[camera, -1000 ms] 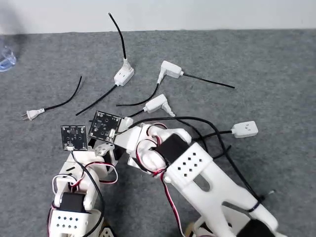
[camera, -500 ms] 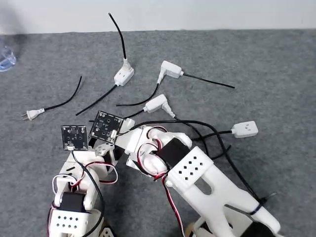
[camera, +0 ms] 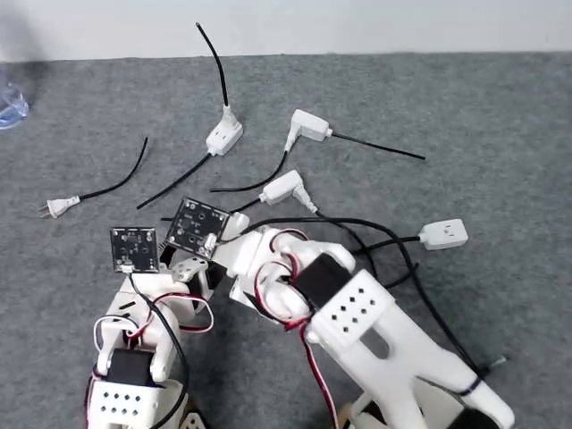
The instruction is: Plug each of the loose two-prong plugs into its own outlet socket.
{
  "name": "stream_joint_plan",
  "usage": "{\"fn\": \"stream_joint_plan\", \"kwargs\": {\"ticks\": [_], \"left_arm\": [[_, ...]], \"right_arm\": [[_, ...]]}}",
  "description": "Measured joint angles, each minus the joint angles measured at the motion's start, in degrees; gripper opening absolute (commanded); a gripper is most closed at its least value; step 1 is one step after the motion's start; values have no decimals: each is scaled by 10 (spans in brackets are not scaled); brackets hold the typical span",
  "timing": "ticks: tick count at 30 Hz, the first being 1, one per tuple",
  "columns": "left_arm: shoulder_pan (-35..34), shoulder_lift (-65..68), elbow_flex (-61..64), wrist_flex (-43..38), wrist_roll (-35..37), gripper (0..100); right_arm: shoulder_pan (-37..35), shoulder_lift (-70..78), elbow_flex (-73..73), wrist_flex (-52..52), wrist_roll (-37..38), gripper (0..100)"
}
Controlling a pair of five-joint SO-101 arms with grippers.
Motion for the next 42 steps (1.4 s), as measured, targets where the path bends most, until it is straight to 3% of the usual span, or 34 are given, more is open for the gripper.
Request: {"fn": "stream_joint_plan", "kwargs": {"ticks": [13,26,31,36,42], "left_arm": [[19,2,4,32,0,327],[-73,6,25,11,-6,327],[-124,6,30,27,-53,327],[-129,6,30,38,-69,327],[-128,6,30,38,-70,327]], "right_arm": [[33,-54,32,-2,18,9],[89,-57,99,11,108,9],[89,-57,99,76,215,9],[89,-38,59,165,357,10],[89,54,11,178,441,10]]}}
